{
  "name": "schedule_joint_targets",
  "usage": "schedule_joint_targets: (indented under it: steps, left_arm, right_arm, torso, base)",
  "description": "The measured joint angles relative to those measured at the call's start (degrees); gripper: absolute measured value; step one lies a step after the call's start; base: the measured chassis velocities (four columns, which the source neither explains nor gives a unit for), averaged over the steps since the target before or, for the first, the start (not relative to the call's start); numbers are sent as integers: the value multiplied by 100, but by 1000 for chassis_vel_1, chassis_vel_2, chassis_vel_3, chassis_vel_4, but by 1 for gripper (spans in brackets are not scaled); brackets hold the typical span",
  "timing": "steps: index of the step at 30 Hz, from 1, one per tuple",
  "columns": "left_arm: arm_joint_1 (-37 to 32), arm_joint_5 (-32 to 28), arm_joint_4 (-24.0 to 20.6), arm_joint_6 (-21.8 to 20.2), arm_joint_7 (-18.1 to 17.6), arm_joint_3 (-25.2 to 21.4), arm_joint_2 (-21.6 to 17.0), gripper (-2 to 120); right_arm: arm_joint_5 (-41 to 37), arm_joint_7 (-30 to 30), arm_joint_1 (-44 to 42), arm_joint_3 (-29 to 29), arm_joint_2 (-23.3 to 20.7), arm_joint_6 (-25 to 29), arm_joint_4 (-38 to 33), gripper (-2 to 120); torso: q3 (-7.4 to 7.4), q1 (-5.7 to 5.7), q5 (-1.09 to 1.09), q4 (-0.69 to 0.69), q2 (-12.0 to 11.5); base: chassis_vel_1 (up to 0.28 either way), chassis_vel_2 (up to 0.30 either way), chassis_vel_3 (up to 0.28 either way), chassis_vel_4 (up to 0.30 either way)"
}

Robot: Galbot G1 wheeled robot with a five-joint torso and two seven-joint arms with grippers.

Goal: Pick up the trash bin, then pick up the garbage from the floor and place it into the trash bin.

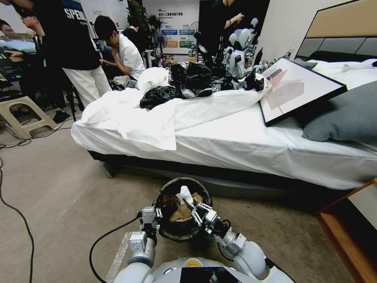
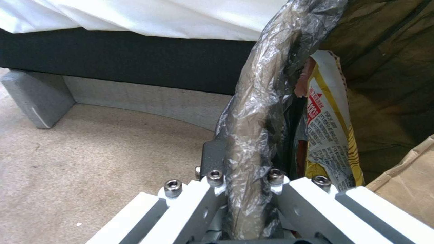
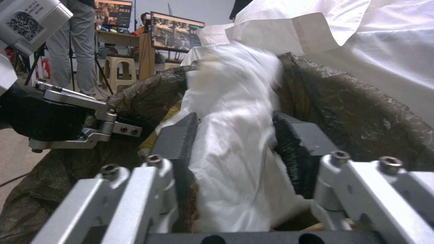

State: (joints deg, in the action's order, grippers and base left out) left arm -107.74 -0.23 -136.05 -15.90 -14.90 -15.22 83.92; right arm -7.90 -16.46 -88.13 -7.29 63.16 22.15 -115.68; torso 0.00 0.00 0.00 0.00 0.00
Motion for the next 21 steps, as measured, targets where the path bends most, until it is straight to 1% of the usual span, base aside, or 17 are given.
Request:
schedule_joint_targets:
  steps: [1,2,3,5,6,7,8,10,11,13,17,21]
  left_arm:
    - [-1,2,0,0,0,10,-2,0]
    - [-1,2,0,0,0,10,-2,0]
    - [-2,4,0,0,0,16,-2,0]
    - [-5,8,0,0,0,35,-4,0]
    - [-6,10,0,0,0,40,-4,0]
    - [-6,10,0,0,0,40,-4,0]
    - [-8,12,0,0,0,50,-5,0]
    - [-9,13,0,0,0,55,-7,0]
    - [-9,13,0,0,0,55,-7,0]
    - [-13,17,-5,0,0,56,-9,0]
    - [-24,23,-35,-5,0,77,-13,0]
    - [-28,36,-45,-8,0,102,-14,0]
  right_arm:
    - [1,1,-4,0,-12,0,1,56]
    - [1,1,-4,0,-12,0,1,56]
    - [1,2,-7,1,-19,0,1,59]
    - [3,8,-15,4,-37,0,7,70]
    - [3,12,-16,4,-38,0,11,74]
    - [3,12,-16,4,-38,0,11,74]
    - [4,22,-17,7,-41,-1,16,80]
    - [4,27,-19,11,-48,-3,16,87]
    - [4,27,-19,11,-48,-3,16,87]
    - [5,32,-17,12,-57,-4,16,98]
    - [5,36,-16,11,-62,-6,13,100]
    - [4,36,-14,3,-58,-7,9,100]
  torso:
    - [0,0,0,0,0]
    - [0,0,0,0,0]
    - [0,0,0,0,0]
    - [0,0,0,0,0]
    - [0,0,0,0,0]
    - [0,0,0,0,0]
    - [0,0,0,0,0]
    - [0,0,0,0,0]
    - [0,0,0,0,0]
    - [0,0,0,0,0]
    - [0,0,0,0,0]
    - [0,0,0,0,0]
  base:
    - [0,0,0,0]
    - [0,0,0,0]
    - [0,0,0,0]
    - [0,0,0,0]
    - [0,0,0,0]
    - [0,0,0,0]
    - [0,0,0,0]
    - [0,0,0,0]
    - [0,0,0,0]
    - [0,0,0,0]
    - [0,0,0,0]
    - [0,0,0,0]
